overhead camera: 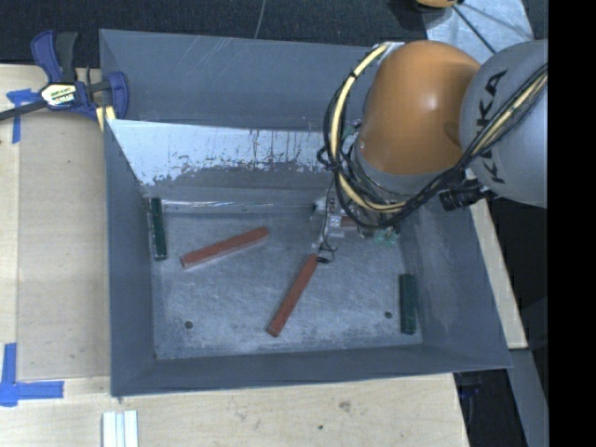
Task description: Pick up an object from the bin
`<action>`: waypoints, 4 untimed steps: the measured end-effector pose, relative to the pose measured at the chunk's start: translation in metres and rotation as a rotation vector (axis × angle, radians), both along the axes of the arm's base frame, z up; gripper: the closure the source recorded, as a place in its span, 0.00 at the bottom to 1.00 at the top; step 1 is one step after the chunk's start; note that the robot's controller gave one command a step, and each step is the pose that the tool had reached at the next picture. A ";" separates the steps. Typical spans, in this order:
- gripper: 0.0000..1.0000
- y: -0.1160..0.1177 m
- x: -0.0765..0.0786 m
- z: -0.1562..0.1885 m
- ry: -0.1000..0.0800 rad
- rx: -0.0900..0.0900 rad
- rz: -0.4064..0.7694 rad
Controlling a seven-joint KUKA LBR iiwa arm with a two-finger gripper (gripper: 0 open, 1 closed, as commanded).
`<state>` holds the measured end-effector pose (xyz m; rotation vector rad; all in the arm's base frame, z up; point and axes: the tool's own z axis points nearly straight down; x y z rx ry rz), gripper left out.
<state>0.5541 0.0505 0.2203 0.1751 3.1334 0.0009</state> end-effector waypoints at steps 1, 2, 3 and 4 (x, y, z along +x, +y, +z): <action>0.00 0.036 -0.053 -0.059 0.002 0.000 0.026; 0.00 0.036 -0.053 -0.058 0.001 0.000 0.026; 0.00 0.031 -0.050 -0.101 -0.005 0.000 0.098; 1.00 -0.009 -0.030 -0.149 -0.002 -0.001 0.186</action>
Offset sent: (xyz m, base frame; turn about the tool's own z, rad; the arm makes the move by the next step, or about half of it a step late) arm 0.0000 0.0000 0.0000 0.0000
